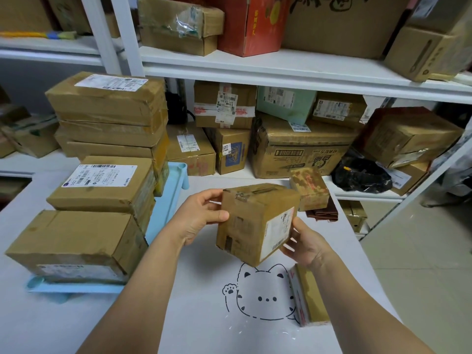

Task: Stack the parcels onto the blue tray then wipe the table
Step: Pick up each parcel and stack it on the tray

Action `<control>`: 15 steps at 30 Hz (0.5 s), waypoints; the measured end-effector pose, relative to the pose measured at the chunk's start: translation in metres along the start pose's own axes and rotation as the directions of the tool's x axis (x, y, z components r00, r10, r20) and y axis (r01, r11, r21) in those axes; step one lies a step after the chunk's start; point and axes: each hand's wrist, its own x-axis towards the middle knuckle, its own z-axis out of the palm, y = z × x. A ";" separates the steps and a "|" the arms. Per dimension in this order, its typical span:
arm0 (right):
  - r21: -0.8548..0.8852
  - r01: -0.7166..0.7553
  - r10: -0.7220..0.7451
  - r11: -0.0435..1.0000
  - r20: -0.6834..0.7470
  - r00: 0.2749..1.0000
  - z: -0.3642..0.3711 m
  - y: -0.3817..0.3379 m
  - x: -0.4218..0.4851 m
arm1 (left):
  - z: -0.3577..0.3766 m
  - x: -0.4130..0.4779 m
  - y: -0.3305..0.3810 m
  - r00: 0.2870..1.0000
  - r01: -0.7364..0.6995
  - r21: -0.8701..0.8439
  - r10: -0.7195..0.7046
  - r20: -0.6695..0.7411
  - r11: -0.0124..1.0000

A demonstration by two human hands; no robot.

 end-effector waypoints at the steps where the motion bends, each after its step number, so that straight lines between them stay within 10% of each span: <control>1: -0.001 0.019 -0.019 1.000 0.009 1.000 0.000 -0.002 0.000 | -0.001 0.000 -0.001 1.000 -0.012 0.030 0.012 -0.025 0.999; 15: 0.041 0.280 -0.283 0.959 0.118 0.952 0.007 -0.016 0.011 | 0.003 -0.001 -0.014 0.982 0.191 0.262 -0.186 -0.043 0.946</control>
